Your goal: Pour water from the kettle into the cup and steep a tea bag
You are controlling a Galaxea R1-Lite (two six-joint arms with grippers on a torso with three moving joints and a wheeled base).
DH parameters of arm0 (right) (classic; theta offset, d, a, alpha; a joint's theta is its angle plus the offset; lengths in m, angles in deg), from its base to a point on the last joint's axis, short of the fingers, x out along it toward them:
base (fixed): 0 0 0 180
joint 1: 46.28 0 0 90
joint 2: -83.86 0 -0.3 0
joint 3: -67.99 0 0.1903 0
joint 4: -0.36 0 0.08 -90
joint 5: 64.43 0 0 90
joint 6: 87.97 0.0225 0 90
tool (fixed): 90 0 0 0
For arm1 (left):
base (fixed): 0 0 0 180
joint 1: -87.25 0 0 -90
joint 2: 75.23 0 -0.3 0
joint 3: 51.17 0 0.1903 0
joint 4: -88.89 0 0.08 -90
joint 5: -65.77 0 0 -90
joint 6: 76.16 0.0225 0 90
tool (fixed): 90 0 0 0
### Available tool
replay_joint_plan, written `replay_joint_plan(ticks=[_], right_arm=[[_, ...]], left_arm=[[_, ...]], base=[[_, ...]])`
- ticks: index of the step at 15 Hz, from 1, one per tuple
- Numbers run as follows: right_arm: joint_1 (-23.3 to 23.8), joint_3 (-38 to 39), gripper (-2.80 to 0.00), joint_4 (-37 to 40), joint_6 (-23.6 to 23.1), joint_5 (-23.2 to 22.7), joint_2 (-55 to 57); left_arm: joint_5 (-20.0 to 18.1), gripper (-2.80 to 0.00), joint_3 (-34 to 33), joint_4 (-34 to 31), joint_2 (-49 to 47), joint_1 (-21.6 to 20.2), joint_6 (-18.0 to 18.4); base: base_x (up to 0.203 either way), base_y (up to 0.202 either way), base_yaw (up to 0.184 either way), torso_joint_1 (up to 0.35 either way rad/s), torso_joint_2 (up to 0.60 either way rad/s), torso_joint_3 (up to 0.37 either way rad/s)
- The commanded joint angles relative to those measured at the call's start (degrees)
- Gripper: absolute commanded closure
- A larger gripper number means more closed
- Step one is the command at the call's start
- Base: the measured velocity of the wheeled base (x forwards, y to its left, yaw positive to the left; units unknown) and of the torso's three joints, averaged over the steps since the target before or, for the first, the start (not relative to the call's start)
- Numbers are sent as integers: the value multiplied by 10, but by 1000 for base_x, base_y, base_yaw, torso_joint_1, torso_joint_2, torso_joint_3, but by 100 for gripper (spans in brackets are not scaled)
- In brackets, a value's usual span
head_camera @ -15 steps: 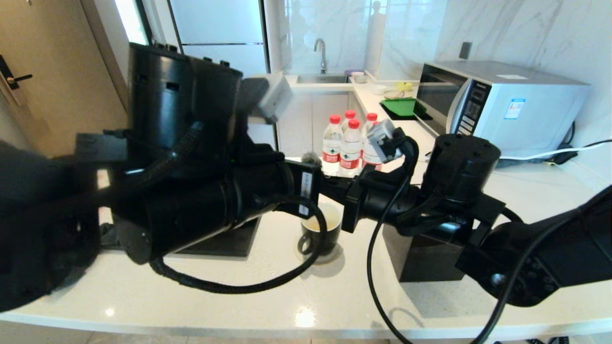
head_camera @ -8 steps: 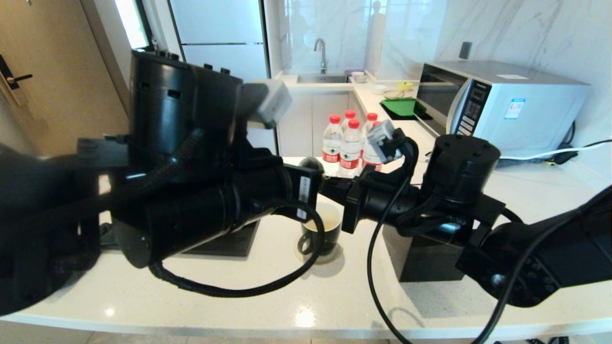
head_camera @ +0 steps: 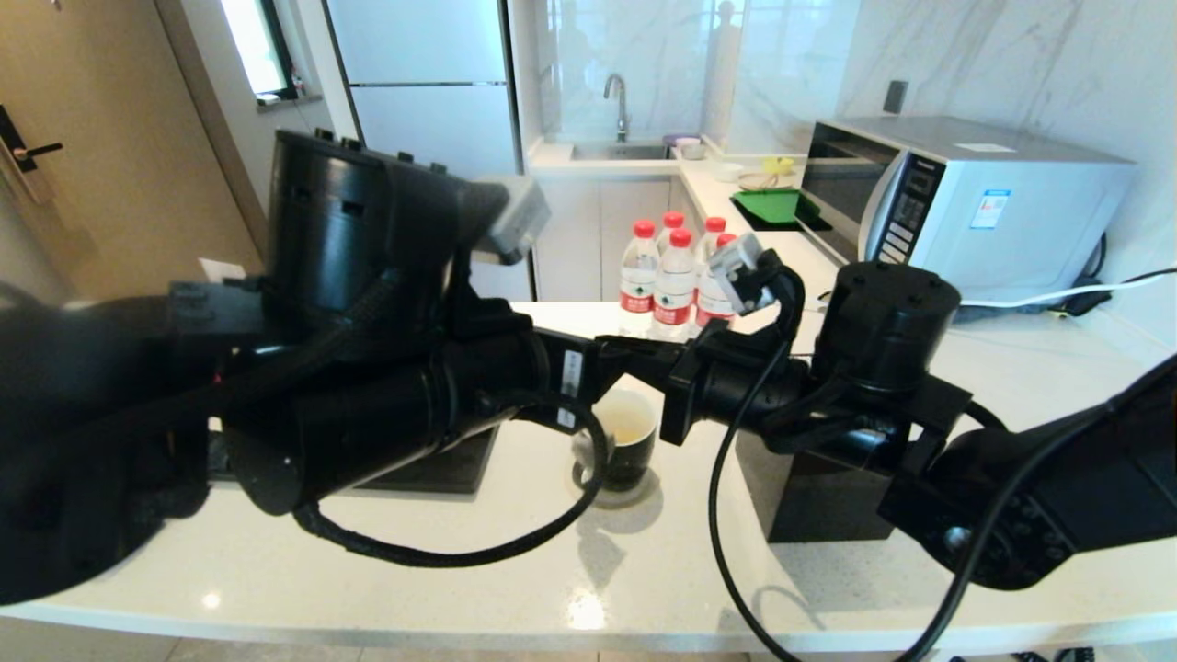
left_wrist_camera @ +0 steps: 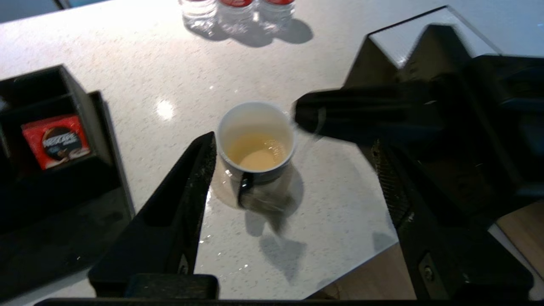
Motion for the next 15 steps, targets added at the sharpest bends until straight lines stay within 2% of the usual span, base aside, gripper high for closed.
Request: replay_joint_plan(ticks=[1,9,15], right_arm=[[11,2,0,-4,0,0,4],[40,-31,0,0,-1,15,28],[57,-109,0,51,-1,21,42]], left_arm=[[0,-280,-10,1,-2,-17,-2],[1,-280,-52,1,26,-59,-1],[1,-280,-144,1,97,-76,-1]], base=[[0,0,0,0,0,0],[0,0,0,0,0,0],[0,0,0,0,0,0]])
